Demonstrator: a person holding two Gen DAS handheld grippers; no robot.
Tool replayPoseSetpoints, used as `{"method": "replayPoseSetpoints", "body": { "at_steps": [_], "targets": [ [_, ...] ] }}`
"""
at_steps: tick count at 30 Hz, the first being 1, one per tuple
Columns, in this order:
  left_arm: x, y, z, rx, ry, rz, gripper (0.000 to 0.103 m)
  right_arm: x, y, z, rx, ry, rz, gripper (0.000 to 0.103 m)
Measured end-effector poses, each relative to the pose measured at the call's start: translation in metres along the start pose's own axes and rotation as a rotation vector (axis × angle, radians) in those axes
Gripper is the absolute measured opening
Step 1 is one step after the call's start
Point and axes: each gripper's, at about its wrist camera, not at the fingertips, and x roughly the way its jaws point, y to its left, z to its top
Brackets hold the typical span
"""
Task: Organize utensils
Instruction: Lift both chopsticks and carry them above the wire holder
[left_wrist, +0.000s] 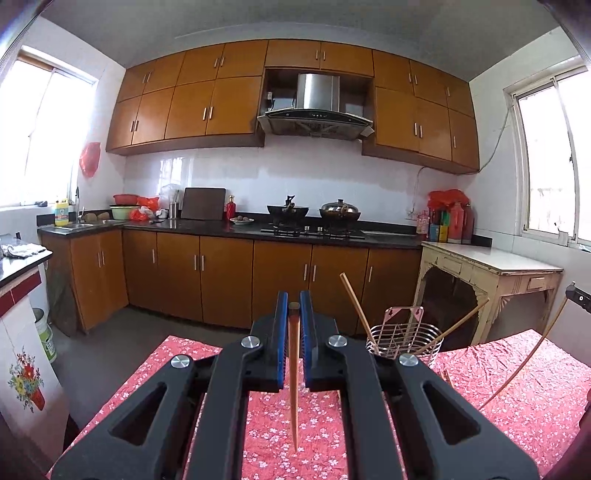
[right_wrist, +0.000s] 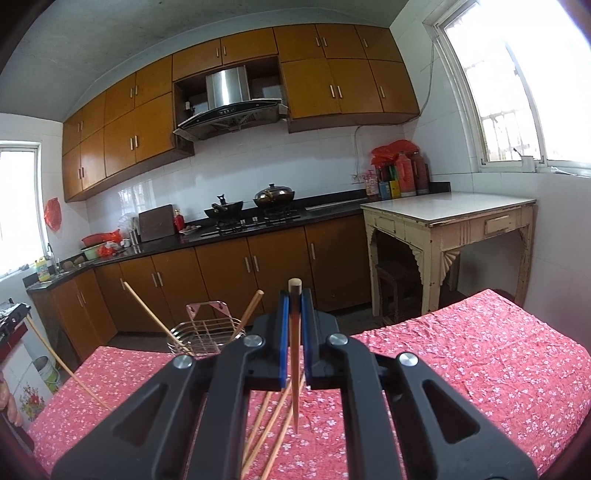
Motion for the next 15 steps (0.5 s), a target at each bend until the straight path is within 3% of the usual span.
{"method": "replayPoseSetpoints", "body": {
  "at_steps": [15],
  "targets": [
    [0.011, -0.035, 0.099, -0.102, -0.119, -0.149, 0.006, 0.000, 0.048, 0.081, 0.054, -0.147, 0.202, 0.007]
  ]
}}
